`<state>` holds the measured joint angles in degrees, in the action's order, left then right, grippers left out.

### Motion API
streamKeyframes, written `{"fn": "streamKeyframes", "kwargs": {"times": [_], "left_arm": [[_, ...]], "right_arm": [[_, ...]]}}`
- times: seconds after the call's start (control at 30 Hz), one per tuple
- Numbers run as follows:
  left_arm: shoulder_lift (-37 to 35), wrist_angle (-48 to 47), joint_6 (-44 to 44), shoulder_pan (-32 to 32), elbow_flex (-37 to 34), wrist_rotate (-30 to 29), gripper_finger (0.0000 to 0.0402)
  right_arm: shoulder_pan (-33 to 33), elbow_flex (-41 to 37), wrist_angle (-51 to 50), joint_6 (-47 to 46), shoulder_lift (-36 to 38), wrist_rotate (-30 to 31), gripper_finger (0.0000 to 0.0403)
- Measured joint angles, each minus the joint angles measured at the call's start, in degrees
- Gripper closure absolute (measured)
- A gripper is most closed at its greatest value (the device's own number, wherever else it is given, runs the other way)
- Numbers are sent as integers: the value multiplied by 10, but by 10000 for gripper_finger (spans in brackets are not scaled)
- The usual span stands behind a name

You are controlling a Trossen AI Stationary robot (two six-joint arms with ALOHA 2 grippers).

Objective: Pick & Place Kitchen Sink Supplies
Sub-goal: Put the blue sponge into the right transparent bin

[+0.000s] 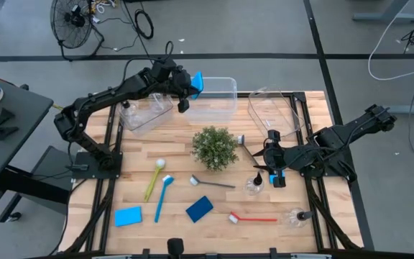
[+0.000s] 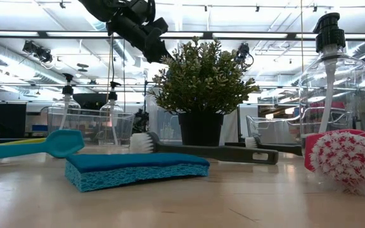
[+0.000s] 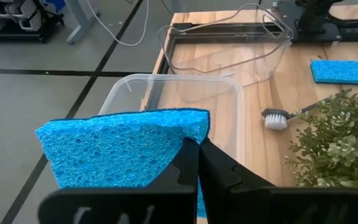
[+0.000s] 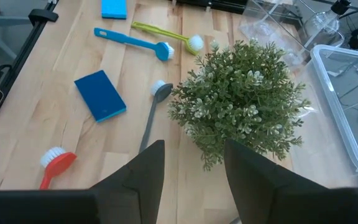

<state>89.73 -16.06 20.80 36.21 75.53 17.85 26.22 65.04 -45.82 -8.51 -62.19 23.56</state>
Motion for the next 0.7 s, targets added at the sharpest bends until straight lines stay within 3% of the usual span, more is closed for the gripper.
{"fn": "streamKeyframes", "kwargs": {"times": [0.23, 0.43, 0.6, 0.7], "left_arm": [[0, 49, -44, -1, 0, 44, 399], [0, 145, -100, -8, 0, 109, 399], [0, 211, -153, -12, 0, 208, 400], [0, 246, -214, -12, 0, 285, 400]], "right_arm": [[0, 0, 0, 0, 0, 12, 234], [0, 0, 1, -18, 0, 130, 234], [-8, 0, 26, -37, 0, 216, 234], [-22, 0, 59, -55, 0, 222, 234]]}}
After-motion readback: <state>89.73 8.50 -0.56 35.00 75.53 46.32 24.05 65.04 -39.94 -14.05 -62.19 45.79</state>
